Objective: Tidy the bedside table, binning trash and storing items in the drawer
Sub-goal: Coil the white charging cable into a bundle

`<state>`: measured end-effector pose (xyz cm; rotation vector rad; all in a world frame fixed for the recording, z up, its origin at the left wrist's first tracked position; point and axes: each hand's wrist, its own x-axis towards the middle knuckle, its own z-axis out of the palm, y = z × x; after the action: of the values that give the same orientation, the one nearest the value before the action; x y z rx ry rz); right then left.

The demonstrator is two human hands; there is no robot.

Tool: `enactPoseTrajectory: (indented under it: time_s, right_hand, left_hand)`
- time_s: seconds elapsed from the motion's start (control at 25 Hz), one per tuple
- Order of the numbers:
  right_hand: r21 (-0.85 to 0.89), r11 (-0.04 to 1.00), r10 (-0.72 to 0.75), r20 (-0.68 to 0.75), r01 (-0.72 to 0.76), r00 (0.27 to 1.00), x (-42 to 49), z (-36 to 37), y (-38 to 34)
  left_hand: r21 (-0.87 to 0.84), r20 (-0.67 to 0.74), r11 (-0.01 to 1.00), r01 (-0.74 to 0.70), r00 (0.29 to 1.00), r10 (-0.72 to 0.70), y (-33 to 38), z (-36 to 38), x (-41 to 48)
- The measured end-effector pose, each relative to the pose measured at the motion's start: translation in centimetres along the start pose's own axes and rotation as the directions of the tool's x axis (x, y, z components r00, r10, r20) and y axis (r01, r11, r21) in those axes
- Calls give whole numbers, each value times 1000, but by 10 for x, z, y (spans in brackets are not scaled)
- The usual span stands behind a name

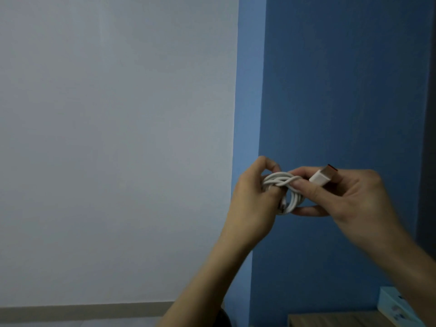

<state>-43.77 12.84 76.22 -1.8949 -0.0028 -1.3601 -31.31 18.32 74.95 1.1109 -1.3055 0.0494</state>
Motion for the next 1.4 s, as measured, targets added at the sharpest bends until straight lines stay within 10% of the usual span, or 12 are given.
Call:
enactPoseTrajectory:
  time_s: [0.36,0.64,0.92,1.24,1.4]
  right_hand:
    - [12,1000,6,-45,-6,999,-5,-1,-1]
    - [-2,1000,-1,-51,1,999,-9,2,9]
    - [-83,990,-116,-67,110,991,-10,11,8]
    - [-9,999,-39,-117,38,992,-10,7,8]
    - [11,1000,-17,-100,18,995,-8,5,9]
  left_hand:
    - [-257,335,956,139,941,-47,0,-17,1]
    - [290,15,946,-147,989,149,0,-1,-5]
    - [533,-423,846,-15,861,282,1,16,-10]
    - [523,-304,852,-37,925,226,-5,4,-12]
    - [-104,36,994,-21,999,25,-8,-7,-6]
